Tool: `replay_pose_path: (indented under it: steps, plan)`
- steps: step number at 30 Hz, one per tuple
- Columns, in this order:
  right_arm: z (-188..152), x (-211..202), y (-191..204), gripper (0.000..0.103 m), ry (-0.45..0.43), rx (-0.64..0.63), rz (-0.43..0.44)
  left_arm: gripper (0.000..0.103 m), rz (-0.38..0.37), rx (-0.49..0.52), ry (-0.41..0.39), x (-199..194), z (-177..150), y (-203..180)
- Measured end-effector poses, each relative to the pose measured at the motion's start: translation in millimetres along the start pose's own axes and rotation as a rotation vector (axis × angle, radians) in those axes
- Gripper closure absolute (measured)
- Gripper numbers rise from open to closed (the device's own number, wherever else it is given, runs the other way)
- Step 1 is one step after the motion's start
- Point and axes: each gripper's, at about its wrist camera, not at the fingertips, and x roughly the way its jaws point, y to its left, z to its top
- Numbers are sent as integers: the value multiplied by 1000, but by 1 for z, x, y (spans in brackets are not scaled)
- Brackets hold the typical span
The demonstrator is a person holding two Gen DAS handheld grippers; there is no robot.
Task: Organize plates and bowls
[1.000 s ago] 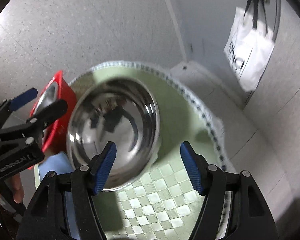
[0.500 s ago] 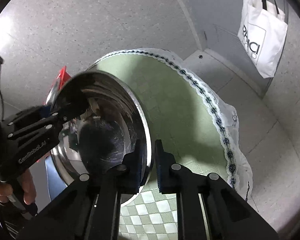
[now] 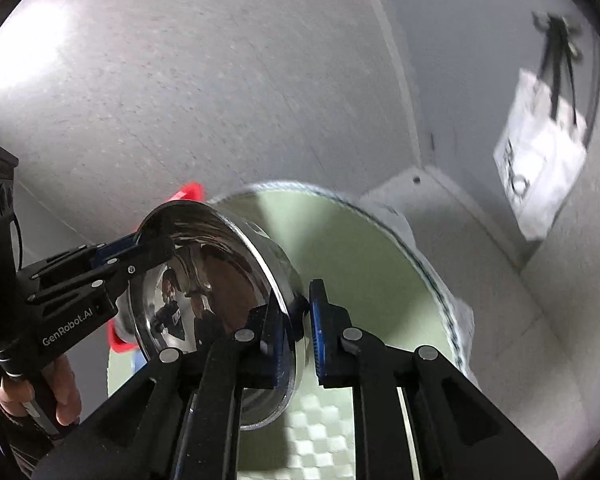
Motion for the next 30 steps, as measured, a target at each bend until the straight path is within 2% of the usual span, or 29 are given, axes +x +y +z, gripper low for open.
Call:
replay_pose_path:
  steps: [6,13,18,19,22,27,30]
  plan:
    - [23,3,63,92,-26,-102,21,89,42,-78,-62,-36,-12,60]
    - [34,48,125,92,17,-166,54,89,89,-163,-44,-53,-55,122]
    - [30,89,140,92,82,-171,59,89,103,-203,19,-31,-75,151]
    - [28,99,142,92,99,-170,56,89,102,-210,30,-20,-67,151]
    - [24,119,141,92,130,-170,63,88,112,-233,58,-5,-75,158]
    - [23,128,146,92,137,-176,49,87,119,-254,99,28,-57,171]
    - [18,134,147,92,140,-181,35,86,110,-275,136,53,-50,163]
